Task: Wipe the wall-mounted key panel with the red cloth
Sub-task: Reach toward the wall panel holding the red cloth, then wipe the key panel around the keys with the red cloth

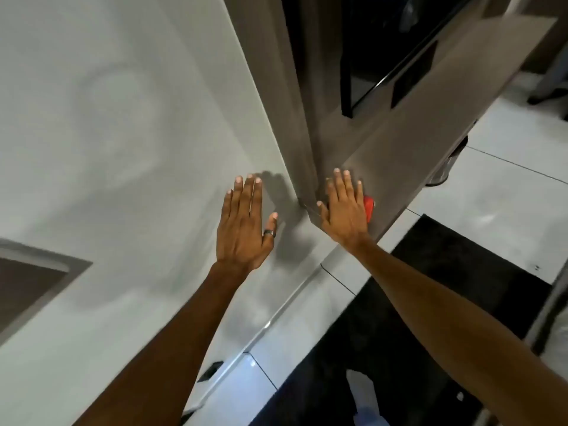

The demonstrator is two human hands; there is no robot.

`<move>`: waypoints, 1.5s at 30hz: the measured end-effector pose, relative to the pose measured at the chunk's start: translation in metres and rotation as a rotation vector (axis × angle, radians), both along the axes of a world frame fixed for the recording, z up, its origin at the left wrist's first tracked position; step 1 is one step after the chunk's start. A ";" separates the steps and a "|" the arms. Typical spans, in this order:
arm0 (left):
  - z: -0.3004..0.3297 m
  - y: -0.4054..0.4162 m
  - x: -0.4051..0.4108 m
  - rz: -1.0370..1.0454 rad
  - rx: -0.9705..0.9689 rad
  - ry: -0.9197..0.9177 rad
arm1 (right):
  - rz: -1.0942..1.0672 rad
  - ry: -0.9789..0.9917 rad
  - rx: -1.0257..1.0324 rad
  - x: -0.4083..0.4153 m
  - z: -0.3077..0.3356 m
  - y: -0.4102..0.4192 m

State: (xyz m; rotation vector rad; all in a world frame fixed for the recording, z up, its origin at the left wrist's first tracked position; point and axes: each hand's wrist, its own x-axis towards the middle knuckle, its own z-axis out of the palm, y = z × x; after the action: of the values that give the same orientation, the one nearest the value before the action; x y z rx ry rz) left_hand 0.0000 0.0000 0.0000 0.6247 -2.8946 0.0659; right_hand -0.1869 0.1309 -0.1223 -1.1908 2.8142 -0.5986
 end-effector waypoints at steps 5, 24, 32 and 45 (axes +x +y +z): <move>-0.036 0.006 0.007 0.047 0.071 -0.198 | -0.068 -0.155 0.305 -0.018 -0.047 0.008; 0.067 -0.013 0.213 0.074 -0.085 0.055 | -0.080 -0.802 -0.703 0.235 0.104 -0.042; 0.178 -0.046 0.398 0.270 -0.385 0.539 | 0.431 -0.420 -1.115 0.422 0.250 -0.109; 0.198 -0.109 0.610 0.454 -0.595 0.519 | 0.929 0.595 -0.768 0.506 0.245 -0.207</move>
State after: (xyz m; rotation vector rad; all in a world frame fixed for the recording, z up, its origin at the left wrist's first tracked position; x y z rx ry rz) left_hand 0.6100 -0.1092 0.1982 0.9747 -2.0407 0.6806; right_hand 0.3190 -0.0757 0.1228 -2.9112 1.8656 -1.4065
